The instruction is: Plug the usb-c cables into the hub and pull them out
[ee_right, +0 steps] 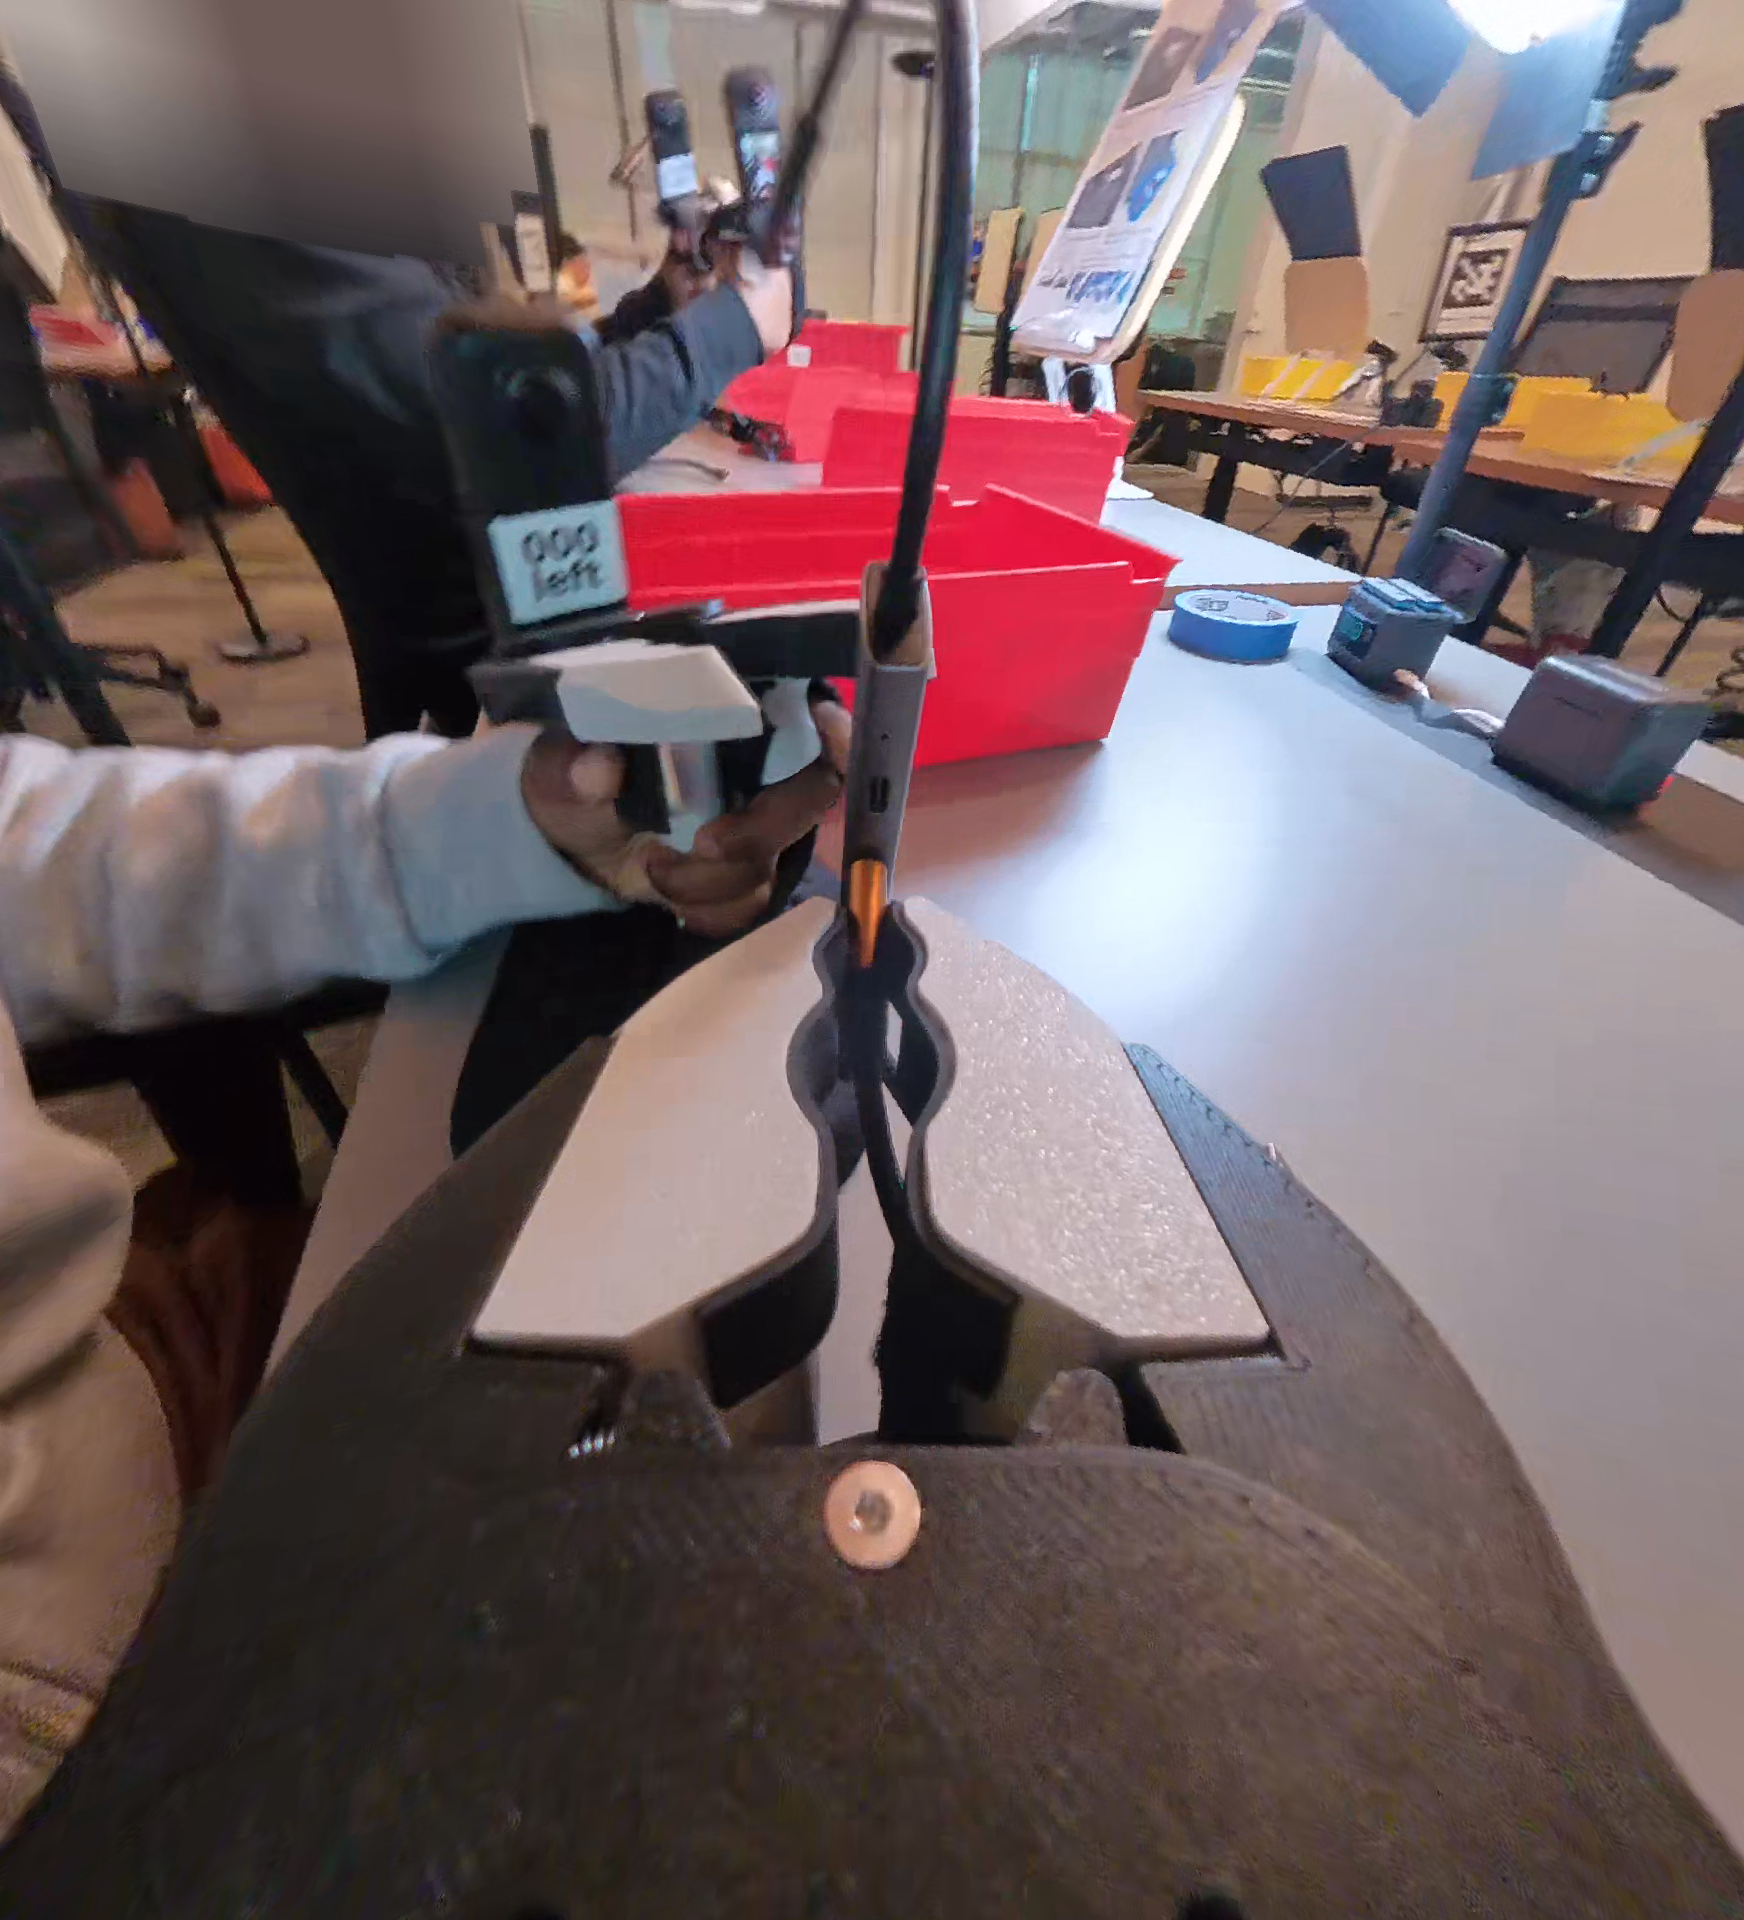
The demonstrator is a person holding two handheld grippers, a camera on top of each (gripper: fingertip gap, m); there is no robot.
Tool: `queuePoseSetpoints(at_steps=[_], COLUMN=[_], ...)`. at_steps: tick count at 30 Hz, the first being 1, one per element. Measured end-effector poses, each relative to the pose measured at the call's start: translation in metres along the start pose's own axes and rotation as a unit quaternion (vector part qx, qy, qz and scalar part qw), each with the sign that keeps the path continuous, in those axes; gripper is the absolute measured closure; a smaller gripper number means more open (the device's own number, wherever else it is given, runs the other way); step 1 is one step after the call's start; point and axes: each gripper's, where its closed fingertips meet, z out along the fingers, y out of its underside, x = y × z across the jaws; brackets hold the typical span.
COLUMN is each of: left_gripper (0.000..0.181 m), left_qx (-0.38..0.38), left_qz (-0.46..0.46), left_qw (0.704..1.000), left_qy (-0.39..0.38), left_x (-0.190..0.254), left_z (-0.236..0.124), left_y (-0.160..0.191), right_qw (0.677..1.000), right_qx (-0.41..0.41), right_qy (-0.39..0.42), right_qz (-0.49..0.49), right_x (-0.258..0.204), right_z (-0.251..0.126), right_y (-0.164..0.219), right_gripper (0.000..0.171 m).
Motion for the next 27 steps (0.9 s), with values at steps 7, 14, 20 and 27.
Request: queuePoseSetpoints(at_steps=[7,14,20,27], left_gripper=[0.135,0.136,0.135,0.145], left_qx=[-0.005,-0.080,-0.141,-0.182], left_qz=[0.086,0.156,0.170,0.209], left_qw=[0.980,0.948,0.939,0.928], left_qy=[-0.181,-0.264,-0.264,-0.249], left_x=[-0.021,-0.026,-0.022,-0.028], left_z=[-0.007,-0.012,0.000,0.023], left_y=[-0.008,-0.001,0.009,0.021], right_qw=[0.994,0.983,0.976,0.982], right_qx=[0.019,0.059,0.065,0.051], right_qy=[0.083,0.091,0.095,0.098], right_qz=[0.061,0.150,0.185,0.155], right_x=[0.019,0.028,0.030,0.019], right_z=[0.006,0.013,0.013,0.021], right_y=[-0.010,-0.024,-0.021,-0.021], right_gripper=[0.165,0.165,0.165,0.165])
